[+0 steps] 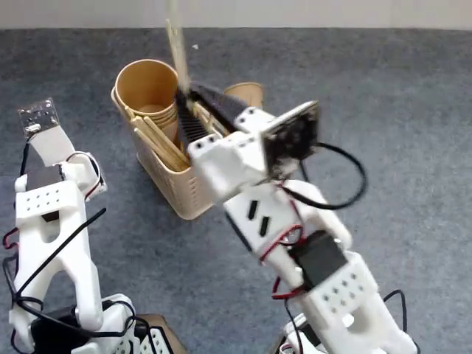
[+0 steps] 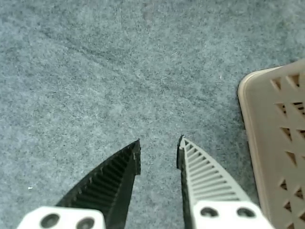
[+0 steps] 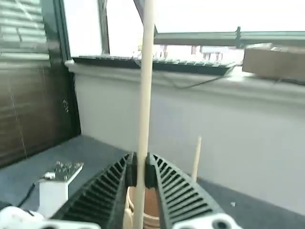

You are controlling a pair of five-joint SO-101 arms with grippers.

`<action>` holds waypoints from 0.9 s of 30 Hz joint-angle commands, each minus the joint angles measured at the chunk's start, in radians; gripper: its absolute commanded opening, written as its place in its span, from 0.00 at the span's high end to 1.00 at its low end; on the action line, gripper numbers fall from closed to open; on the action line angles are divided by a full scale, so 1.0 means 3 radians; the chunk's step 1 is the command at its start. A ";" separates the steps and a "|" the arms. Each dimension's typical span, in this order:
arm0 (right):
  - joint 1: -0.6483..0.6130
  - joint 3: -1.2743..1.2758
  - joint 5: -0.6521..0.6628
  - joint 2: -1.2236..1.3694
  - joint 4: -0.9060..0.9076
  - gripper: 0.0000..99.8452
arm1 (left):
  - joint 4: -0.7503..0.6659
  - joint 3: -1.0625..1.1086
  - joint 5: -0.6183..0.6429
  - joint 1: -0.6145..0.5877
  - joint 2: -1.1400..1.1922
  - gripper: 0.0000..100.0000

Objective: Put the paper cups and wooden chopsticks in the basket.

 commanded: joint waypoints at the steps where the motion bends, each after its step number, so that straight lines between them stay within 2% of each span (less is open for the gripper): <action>1: -0.0110 0.0361 -0.0036 0.0120 -0.0560 0.98 | -0.0051 -0.0013 0.0036 0.0028 -0.0013 0.85; 3: -0.0110 0.0519 -0.0031 0.0120 -0.0703 0.95 | -0.0056 -0.0013 0.0036 0.0028 -0.0013 0.85; 8: -0.0090 0.0667 -0.0031 0.0120 -0.0713 0.80 | -0.0056 -0.0013 0.0036 0.0033 -0.0013 0.85; 15: -0.0003 0.0652 -0.0015 0.0120 -0.0586 0.79 | -0.0056 -0.0013 0.0036 0.0033 -0.0013 0.85; 17: 0.0187 0.0524 0.0010 0.0115 -0.0222 0.79 | -0.0056 -0.0013 0.0036 0.0033 -0.0013 0.85; 21: 0.0923 -0.0217 0.0455 0.0202 0.1430 0.79 | -0.0056 -0.0013 0.0036 0.0028 -0.0013 0.85; 24: 0.1373 -0.0683 0.0716 0.0483 0.2442 0.79 | -0.0061 -0.0018 0.0036 0.0054 -0.0013 0.85; 27: 0.1511 -0.0637 0.1023 0.0872 0.2897 0.79 | -0.0061 -0.0018 0.0036 0.0074 -0.0013 0.85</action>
